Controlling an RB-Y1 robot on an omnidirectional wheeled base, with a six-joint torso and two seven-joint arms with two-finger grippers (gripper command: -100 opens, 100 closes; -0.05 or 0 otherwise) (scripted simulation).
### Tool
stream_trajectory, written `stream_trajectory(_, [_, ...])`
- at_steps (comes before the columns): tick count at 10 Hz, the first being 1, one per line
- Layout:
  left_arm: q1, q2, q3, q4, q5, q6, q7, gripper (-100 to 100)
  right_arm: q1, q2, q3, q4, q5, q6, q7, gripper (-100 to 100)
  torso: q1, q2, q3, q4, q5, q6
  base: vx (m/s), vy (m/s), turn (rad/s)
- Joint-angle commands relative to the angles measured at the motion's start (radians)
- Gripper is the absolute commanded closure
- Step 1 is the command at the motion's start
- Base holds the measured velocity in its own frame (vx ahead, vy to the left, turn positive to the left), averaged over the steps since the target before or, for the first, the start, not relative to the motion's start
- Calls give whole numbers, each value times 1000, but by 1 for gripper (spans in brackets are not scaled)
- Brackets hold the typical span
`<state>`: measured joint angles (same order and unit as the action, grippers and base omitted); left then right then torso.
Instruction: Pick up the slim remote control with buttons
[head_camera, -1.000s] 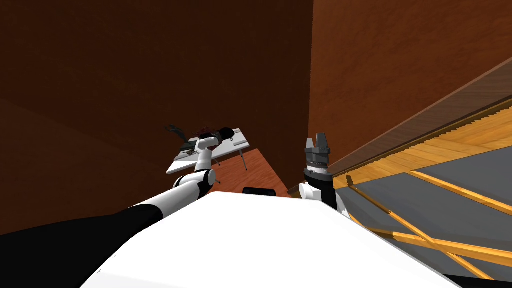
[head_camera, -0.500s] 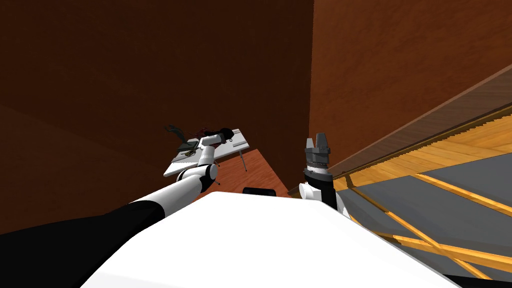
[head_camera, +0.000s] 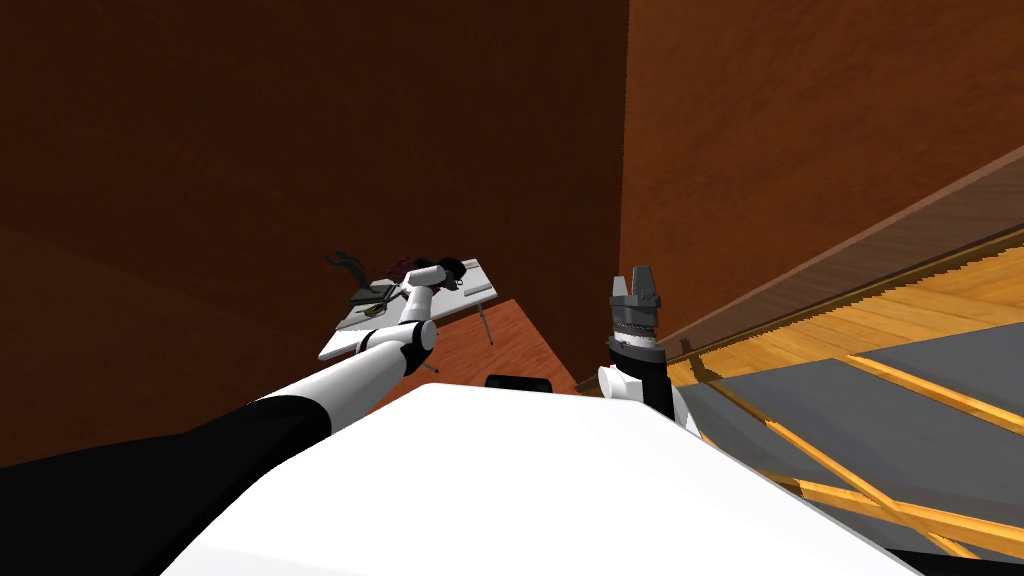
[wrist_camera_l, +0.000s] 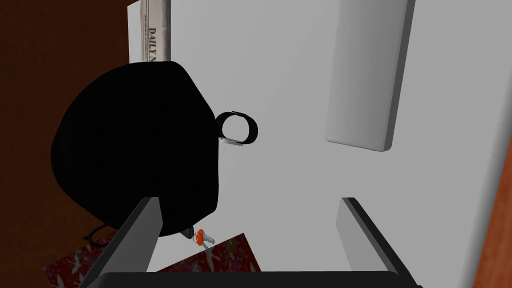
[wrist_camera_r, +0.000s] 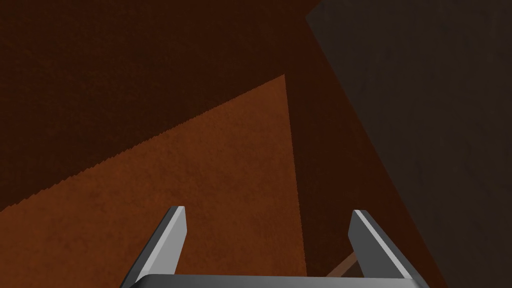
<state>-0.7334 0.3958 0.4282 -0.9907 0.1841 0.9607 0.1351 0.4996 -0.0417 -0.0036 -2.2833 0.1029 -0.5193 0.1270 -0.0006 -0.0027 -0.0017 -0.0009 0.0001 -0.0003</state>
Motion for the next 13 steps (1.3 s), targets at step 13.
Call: stream_trajectory(13, [-202,27,-80,353,-10,319,67,-100,0,0,0,0,0,0,0,0,0,-2,-1,0,0,0,67,7,-30])
